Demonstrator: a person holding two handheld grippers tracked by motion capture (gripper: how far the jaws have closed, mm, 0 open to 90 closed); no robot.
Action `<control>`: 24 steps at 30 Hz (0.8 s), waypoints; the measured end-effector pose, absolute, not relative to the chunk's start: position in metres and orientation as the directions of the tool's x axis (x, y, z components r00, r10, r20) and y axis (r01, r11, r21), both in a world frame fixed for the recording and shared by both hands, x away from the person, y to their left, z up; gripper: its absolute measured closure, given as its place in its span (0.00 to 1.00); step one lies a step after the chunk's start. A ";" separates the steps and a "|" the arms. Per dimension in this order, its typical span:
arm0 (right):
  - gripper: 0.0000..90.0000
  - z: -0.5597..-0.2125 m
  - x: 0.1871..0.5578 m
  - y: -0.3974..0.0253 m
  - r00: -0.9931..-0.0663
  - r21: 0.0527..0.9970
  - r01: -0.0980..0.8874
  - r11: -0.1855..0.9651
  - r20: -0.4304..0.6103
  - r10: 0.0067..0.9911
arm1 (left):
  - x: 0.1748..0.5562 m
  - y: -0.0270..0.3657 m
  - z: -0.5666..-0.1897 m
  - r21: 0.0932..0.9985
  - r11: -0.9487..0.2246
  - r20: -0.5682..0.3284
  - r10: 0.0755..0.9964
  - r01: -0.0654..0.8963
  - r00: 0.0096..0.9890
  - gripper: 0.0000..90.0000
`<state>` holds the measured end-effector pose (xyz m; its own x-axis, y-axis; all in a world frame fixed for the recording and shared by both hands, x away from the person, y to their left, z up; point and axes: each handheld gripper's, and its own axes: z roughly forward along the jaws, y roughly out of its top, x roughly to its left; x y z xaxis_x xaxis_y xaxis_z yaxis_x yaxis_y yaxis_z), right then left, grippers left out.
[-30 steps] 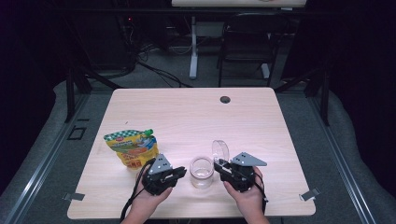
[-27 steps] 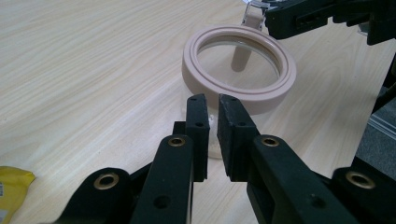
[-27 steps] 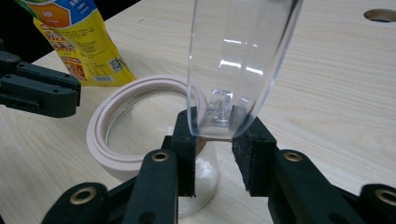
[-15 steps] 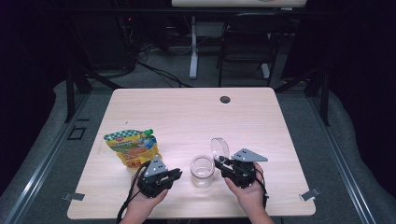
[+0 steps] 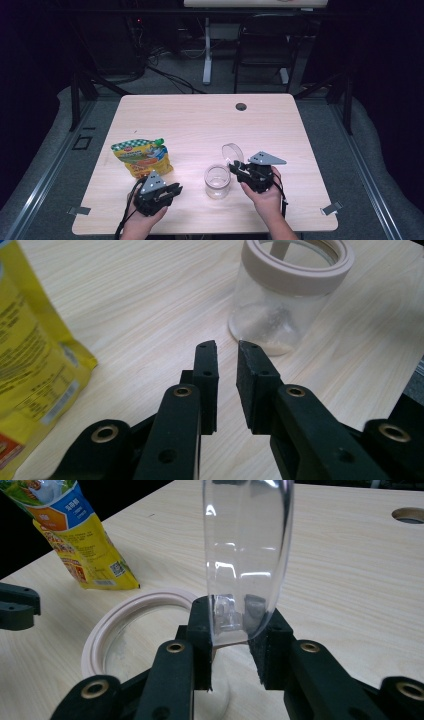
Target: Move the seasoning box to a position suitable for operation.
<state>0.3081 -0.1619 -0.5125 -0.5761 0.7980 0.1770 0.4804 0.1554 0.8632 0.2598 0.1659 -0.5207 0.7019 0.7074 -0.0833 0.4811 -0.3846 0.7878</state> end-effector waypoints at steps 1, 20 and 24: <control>0.81 -0.513 0.308 -0.162 -0.576 0.863 0.480 0.155 0.177 0.798 | 0.260 0.166 -0.521 0.788 -0.385 -0.083 0.707 0.481 0.702 0.87; 0.77 -0.512 0.315 -0.160 -0.584 0.870 0.469 0.150 0.178 0.792 | 0.253 0.208 -0.519 0.794 -0.324 -0.103 0.762 0.514 0.639 0.77; 0.75 -0.512 0.312 -0.161 -0.583 0.873 0.466 0.143 0.181 0.792 | 0.254 0.213 -0.516 0.801 -0.318 -0.100 0.765 0.508 0.636 0.75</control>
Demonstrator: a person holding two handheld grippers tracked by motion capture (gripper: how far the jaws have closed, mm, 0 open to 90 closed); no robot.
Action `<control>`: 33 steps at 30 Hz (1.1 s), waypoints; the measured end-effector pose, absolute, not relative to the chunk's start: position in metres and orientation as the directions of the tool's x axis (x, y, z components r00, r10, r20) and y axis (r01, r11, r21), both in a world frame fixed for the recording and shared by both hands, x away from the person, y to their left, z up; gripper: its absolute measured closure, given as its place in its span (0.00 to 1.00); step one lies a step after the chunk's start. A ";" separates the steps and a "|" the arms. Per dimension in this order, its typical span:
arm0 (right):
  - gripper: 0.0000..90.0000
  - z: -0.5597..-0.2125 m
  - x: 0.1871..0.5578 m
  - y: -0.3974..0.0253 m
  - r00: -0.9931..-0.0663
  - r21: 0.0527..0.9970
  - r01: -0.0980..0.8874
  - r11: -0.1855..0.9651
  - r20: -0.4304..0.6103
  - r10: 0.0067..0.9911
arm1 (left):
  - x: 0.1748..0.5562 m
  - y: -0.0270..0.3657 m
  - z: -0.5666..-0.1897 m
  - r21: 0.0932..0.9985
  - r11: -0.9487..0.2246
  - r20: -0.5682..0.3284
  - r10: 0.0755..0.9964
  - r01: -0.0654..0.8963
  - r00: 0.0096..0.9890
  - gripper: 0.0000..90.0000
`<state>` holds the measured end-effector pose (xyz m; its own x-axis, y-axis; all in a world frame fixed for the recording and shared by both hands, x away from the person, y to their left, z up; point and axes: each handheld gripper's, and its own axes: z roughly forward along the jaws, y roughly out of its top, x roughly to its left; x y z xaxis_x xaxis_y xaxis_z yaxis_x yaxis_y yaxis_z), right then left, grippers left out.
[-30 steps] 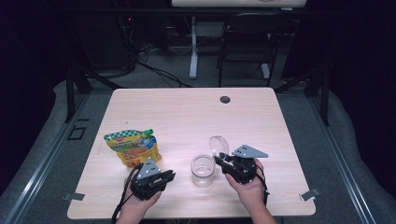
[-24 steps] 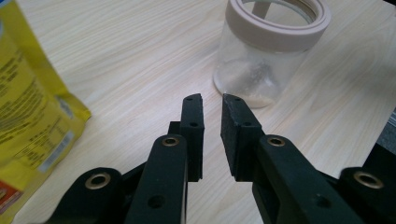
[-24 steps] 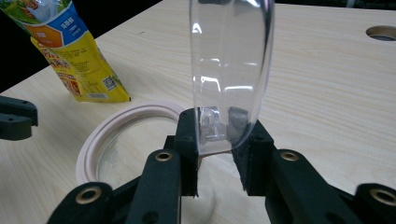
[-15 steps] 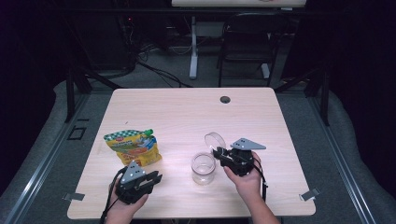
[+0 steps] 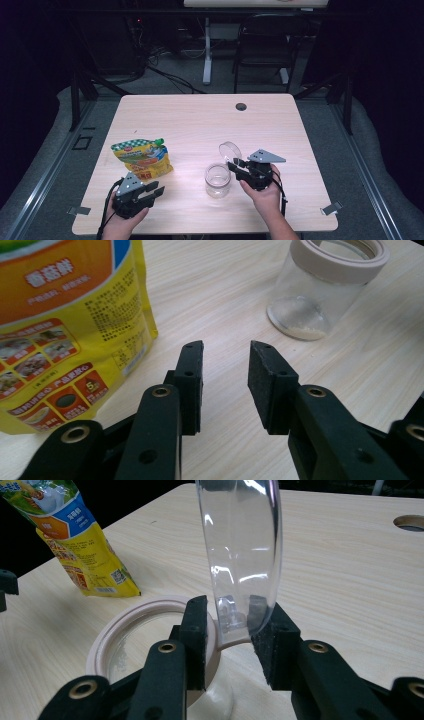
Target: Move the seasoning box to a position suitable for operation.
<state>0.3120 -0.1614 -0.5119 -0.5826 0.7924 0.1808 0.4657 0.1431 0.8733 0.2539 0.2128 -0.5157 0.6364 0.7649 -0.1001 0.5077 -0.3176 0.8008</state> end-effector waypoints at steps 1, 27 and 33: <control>0.75 -0.512 0.311 -0.162 -0.584 0.873 0.466 0.147 0.179 0.792 | 0.254 0.214 -0.515 0.802 -0.316 -0.100 0.765 0.506 0.637 0.74; 0.69 -0.513 0.291 -0.175 -0.585 0.884 0.439 0.157 0.149 0.798 | 0.267 0.274 -0.503 0.828 -0.190 -0.162 0.819 0.527 0.550 0.60; 0.69 -0.514 0.287 -0.179 -0.575 0.883 0.442 0.155 0.147 0.805 | 0.270 0.284 -0.502 0.835 -0.170 -0.165 0.830 0.524 0.532 0.56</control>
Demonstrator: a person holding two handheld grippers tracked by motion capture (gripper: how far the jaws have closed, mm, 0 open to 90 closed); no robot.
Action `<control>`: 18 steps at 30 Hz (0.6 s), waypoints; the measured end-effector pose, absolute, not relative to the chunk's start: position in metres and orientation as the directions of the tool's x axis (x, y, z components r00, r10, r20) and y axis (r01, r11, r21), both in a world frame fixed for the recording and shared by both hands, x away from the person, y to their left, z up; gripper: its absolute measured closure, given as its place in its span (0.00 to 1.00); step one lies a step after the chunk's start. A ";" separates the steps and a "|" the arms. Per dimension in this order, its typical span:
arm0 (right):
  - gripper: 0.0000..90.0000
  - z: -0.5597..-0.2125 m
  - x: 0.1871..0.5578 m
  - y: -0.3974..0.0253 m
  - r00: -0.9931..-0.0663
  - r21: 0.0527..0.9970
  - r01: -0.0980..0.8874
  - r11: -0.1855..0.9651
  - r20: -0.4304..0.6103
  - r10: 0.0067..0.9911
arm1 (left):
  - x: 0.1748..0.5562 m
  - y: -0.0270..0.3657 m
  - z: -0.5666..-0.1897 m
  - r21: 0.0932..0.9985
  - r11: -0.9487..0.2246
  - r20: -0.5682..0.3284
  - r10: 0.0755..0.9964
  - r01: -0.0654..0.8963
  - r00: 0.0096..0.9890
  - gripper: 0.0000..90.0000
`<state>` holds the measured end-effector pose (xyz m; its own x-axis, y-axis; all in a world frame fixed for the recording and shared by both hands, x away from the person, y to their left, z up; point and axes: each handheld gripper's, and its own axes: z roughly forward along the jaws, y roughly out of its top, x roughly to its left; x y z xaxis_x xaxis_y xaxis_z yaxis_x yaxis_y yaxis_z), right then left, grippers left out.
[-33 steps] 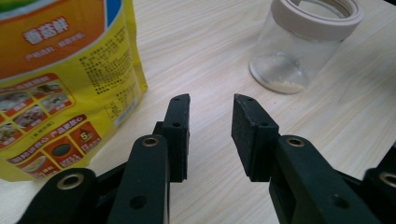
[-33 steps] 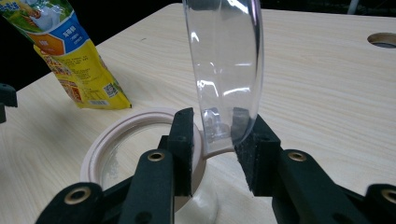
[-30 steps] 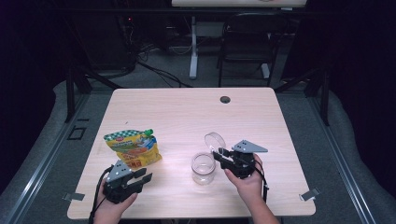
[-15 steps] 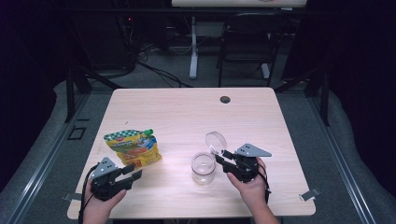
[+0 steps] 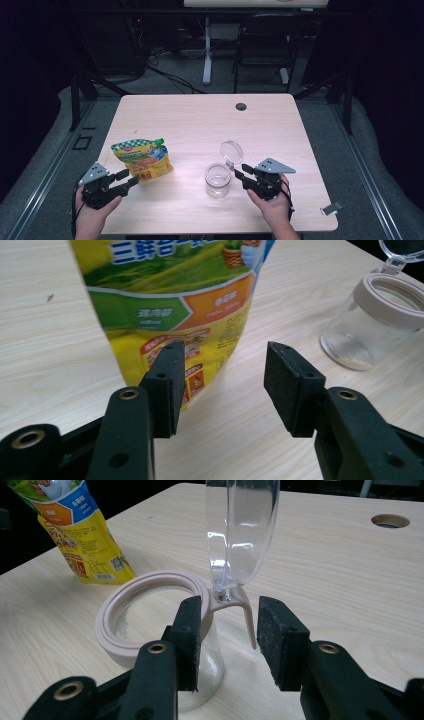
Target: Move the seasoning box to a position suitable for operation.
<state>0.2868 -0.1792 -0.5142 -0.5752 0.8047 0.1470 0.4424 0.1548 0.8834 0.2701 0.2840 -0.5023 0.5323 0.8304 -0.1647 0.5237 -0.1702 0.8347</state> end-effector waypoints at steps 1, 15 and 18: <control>0.69 -0.515 0.286 -0.181 -0.570 0.883 0.443 0.152 0.147 0.808 | 0.271 0.287 -0.502 0.832 -0.172 -0.164 0.833 0.528 0.529 0.55; 0.69 -0.516 0.281 -0.189 -0.549 0.882 0.451 0.135 0.155 0.821 | 0.282 0.290 -0.509 0.834 -0.182 -0.140 0.843 0.521 0.519 0.49; 0.69 -0.517 0.280 -0.190 -0.545 0.881 0.454 0.134 0.156 0.824 | 0.283 0.293 -0.509 0.836 -0.176 -0.139 0.848 0.520 0.511 0.48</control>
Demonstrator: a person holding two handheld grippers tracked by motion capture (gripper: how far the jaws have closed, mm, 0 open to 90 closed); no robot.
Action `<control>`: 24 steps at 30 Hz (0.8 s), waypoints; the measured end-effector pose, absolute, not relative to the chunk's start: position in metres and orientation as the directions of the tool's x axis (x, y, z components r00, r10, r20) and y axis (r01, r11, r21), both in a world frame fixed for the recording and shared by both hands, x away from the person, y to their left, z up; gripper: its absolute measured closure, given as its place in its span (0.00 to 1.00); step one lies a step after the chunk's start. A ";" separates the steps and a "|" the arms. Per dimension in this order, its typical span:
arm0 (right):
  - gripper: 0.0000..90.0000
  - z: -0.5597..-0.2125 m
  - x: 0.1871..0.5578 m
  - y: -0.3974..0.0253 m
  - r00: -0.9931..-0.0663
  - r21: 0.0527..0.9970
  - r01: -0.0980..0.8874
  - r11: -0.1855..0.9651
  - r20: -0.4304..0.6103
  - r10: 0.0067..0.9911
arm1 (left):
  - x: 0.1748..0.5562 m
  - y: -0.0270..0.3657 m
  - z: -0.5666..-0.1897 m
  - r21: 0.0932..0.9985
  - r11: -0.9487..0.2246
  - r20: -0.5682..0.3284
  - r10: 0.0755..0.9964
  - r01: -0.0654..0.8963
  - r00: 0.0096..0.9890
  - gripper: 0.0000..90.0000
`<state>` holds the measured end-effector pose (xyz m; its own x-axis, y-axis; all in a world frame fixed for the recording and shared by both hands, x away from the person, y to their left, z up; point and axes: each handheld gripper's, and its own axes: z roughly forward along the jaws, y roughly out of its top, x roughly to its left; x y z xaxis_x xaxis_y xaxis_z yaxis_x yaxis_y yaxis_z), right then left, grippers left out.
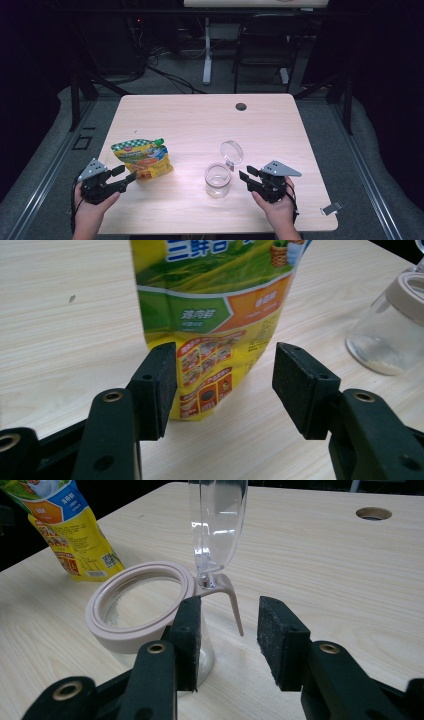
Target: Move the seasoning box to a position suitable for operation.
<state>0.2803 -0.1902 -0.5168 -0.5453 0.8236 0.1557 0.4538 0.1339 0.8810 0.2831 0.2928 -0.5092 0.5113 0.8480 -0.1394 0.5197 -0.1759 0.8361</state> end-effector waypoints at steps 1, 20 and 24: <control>0.69 -0.517 0.280 -0.190 -0.545 0.880 0.455 0.134 0.157 0.823 | 0.284 0.295 -0.510 0.836 -0.172 -0.141 0.850 0.521 0.507 0.48; 0.68 -0.518 0.275 -0.199 -0.524 0.879 0.461 0.120 0.160 0.837 | 0.304 0.303 -0.525 0.828 -0.161 -0.158 0.852 0.537 0.499 0.48; 0.68 -0.518 0.273 -0.201 -0.515 0.879 0.462 0.115 0.161 0.842 | 0.308 0.302 -0.528 0.823 -0.163 -0.162 0.851 0.544 0.499 0.48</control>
